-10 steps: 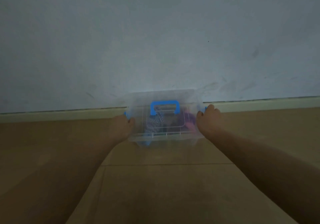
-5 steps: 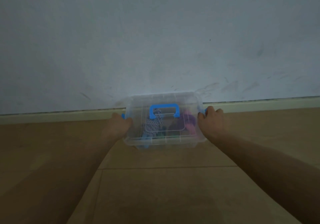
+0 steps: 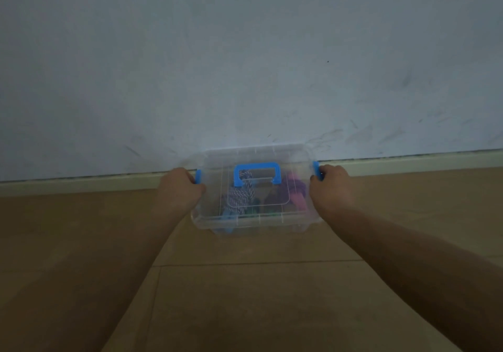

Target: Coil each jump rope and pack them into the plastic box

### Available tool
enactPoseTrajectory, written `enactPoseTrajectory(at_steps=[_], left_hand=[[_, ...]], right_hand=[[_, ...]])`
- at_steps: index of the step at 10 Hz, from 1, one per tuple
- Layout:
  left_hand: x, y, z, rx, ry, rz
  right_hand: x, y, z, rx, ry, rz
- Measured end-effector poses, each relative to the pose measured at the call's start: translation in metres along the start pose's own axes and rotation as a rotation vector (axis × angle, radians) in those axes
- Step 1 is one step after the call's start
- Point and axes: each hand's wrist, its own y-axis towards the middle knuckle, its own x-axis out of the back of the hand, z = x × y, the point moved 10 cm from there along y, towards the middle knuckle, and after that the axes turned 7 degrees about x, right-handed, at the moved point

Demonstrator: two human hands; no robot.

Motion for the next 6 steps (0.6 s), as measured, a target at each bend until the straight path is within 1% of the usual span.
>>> enactPoseTrajectory(at_steps=[1, 3, 4, 5, 6], left_hand=[[0.002, 0.000, 0.001, 0.001, -0.011, -0.037], [-0.001, 0.001, 0.004, -0.021, -0.013, -0.049], [-0.005, -0.009, 0.003, -0.077, 0.026, 0.005], [-0.001, -0.021, -0.002, -0.145, 0.023, 0.043], [0.048, -0.051, -0.035, -0.309, -0.154, -0.001]], right_hand=[[-0.001, 0.000, 0.001, -0.001, 0.009, -0.009], [0.002, 0.001, 0.003, 0.070, -0.042, 0.000], [0.006, 0.000, 0.008, 0.051, -0.117, 0.073], [0.020, -0.007, 0.019, 0.067, -0.162, 0.082], [0.057, -0.021, 0.057, 0.220, -0.127, 0.037]])
